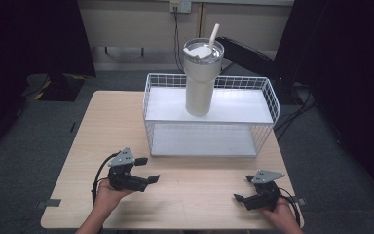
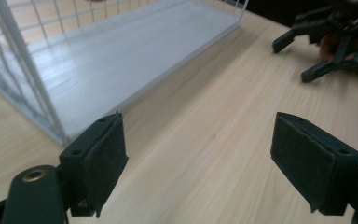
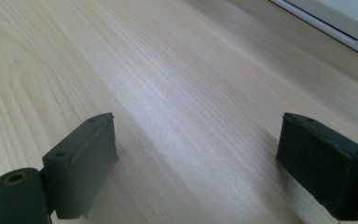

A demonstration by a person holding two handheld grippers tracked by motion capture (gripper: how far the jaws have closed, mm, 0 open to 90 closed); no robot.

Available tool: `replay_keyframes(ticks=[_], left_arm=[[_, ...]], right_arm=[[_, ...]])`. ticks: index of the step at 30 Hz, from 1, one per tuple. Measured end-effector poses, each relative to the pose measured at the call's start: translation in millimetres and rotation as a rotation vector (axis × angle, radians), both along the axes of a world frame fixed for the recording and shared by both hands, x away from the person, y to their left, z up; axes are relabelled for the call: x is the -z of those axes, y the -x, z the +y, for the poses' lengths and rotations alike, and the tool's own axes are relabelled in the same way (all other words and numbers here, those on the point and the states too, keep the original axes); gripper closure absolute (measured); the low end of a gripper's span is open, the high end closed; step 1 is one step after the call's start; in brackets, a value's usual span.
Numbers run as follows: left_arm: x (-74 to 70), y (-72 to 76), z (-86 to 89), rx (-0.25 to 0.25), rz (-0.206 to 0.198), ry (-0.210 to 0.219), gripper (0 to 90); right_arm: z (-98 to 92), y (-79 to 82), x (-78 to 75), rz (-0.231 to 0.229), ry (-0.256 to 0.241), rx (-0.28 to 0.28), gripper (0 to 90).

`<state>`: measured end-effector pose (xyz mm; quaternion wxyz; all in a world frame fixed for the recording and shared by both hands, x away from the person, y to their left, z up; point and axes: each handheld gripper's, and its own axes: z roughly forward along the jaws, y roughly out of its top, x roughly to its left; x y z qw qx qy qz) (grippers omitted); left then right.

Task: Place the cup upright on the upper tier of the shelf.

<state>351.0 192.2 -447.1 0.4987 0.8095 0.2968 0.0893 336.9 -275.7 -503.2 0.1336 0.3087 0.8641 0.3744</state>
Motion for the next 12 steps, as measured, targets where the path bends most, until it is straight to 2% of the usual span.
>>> replay_keyframes(ticks=[5, 12], left_arm=[[16.3, 1.8, 7.6, -0.024, 0.033, -0.012, 17.7], [33.8, 6.4, 13.8, -0.043, 0.055, -0.091, 17.0]], right_arm=[[0.0, 0.0, 0.0, 0.000, 0.000, 0.000, 11.1], [0.0, 0.0, 0.0, 0.000, 0.000, 0.000, 11.1]])
